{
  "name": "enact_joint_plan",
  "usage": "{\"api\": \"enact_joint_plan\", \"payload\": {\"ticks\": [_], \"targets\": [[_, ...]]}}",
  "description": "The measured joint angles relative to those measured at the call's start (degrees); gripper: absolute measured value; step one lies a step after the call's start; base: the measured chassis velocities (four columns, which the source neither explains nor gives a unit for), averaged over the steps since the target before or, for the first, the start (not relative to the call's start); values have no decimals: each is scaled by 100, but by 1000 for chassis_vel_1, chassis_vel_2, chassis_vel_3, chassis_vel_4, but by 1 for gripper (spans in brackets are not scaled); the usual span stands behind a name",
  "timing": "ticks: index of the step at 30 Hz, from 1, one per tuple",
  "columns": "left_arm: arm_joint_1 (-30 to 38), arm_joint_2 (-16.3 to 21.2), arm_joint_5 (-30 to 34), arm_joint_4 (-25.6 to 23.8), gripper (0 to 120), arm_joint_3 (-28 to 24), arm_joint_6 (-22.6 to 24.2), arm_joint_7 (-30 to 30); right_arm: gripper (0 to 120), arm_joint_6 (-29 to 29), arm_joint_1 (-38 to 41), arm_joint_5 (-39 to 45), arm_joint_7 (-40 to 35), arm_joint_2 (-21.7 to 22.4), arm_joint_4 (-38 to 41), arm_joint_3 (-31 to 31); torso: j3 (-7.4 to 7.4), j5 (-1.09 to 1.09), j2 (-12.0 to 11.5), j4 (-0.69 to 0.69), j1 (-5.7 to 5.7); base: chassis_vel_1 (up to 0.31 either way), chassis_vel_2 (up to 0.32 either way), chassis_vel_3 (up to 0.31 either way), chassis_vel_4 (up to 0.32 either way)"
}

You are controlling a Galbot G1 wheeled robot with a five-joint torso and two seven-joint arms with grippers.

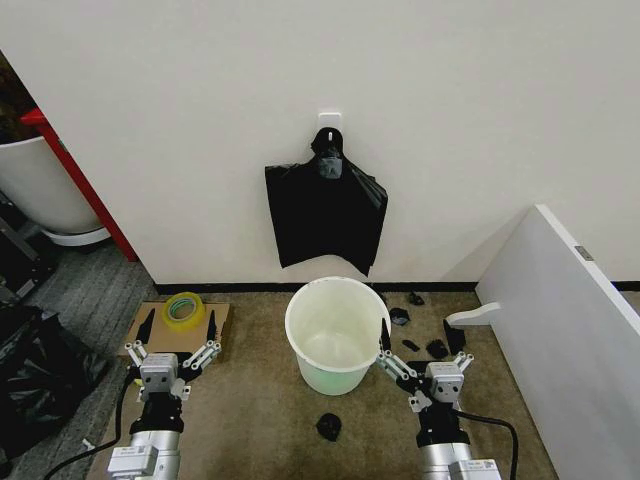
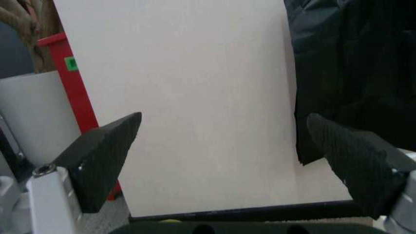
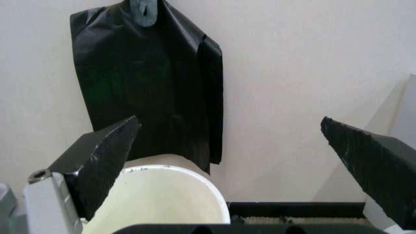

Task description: Place the garbage bag over the trash bin.

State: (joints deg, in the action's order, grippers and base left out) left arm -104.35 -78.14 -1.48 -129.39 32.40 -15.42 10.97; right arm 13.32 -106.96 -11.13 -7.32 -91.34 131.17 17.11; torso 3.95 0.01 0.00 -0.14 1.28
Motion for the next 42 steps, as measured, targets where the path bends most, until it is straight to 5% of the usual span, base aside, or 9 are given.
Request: {"api": "enact_joint_plan", "payload": {"ticks": [31,42], "targets": [[150,23,158,139,100,-39,-23,-36,100,-225,321,87,-4,36,-260,-246,0,0,0,0,0,0,0,0,0],[184,108,268,147,100,-20,-14,-80,100,-490,950,1113,543,457,-379,-570,0,1,0,0,0,0,0,0,0]]}}
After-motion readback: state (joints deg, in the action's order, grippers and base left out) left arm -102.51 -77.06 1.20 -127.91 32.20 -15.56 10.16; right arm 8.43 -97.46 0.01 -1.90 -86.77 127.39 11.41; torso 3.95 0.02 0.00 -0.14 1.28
